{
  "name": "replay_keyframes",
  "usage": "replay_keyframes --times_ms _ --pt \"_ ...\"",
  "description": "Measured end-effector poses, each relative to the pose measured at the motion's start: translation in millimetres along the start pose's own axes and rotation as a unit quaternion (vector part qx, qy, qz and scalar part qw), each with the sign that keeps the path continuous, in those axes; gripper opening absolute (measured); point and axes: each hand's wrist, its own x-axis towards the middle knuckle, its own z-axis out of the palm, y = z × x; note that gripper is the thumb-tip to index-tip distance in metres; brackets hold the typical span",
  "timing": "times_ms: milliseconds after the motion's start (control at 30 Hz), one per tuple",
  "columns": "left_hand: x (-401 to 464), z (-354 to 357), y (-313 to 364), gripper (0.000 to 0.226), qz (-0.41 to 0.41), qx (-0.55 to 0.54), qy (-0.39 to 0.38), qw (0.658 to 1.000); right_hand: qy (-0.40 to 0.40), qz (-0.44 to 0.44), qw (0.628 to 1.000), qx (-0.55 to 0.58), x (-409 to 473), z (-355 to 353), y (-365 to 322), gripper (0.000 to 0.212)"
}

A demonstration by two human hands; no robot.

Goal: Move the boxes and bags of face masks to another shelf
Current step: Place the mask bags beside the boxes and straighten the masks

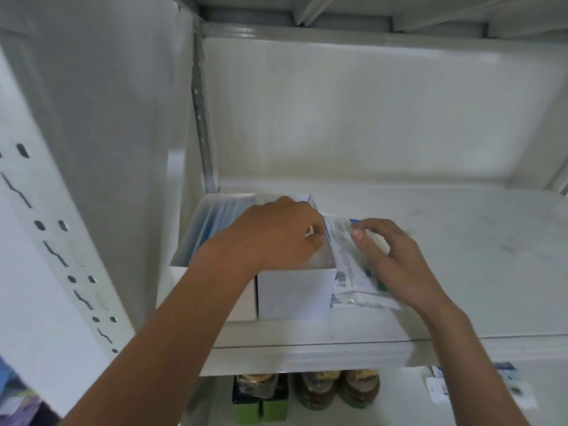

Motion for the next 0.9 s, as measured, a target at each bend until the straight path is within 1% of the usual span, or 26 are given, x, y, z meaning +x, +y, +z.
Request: replay_keyframes --times_ms 33,67,133,167,267,333,367,433,500,533,567,667,733,833,900 --pt "7 2 1 0.019 -0.001 0.013 -0.032 0.999 -0.014 0.016 1.0 0.015 -2 6 7 0.012" --pt "11 4 0 0.017 0.002 0.023 -0.046 0.999 -0.026 0.021 0.999 0.027 -5 12 14 0.01" --pt "12 8 -6 0.017 -0.004 0.047 -0.032 0.998 -0.026 0.018 0.998 0.047 -12 17 24 0.01" --pt "11 9 -10 0.02 -0.012 0.067 -0.004 0.998 -0.02 0.015 0.998 0.053 -13 17 26 0.011" --pt "11 12 -17 0.045 -0.031 0.131 0.068 0.989 -0.016 0.011 0.999 0.032 -14 19 31 0.017" --pt "14 14 -14 0.06 -0.038 0.161 0.077 0.983 -0.018 0.014 1.0 0.021 -15 20 32 0.021" --pt "17 15 -11 0.063 -0.04 0.176 0.064 0.981 -0.018 0.016 1.0 0.018 -16 20 32 0.022" --pt "22 17 -4 0.066 -0.051 0.19 0.008 0.98 -0.014 0.015 1.0 0.015 -16 20 33 0.022" --pt "28 21 0 0.069 -0.078 0.163 -0.052 0.982 -0.009 0.016 1.0 0.016 -16 19 34 0.022" --pt "30 23 2 0.069 -0.091 0.155 -0.064 0.982 -0.008 0.017 1.0 0.016 -16 19 34 0.023" --pt "33 25 3 0.066 -0.098 0.157 -0.059 0.981 -0.008 0.015 1.0 0.014 -17 19 35 0.023" --pt "37 31 3 0.041 -0.103 0.181 -0.022 0.978 -0.007 0.014 1.0 0.009 -17 19 35 0.025" --pt "36 34 3 0.035 -0.108 0.175 -0.019 0.978 -0.007 0.009 1.0 -0.005 -17 20 34 0.025" --pt "32 34 -1 0.031 -0.106 0.139 0.0 0.985 -0.021 -0.011 0.998 -0.062 -17 19 31 0.03" --pt "31 29 -5 0.02 -0.095 0.095 0.037 0.99 -0.038 -0.036 0.991 -0.124 -15 17 27 0.034"
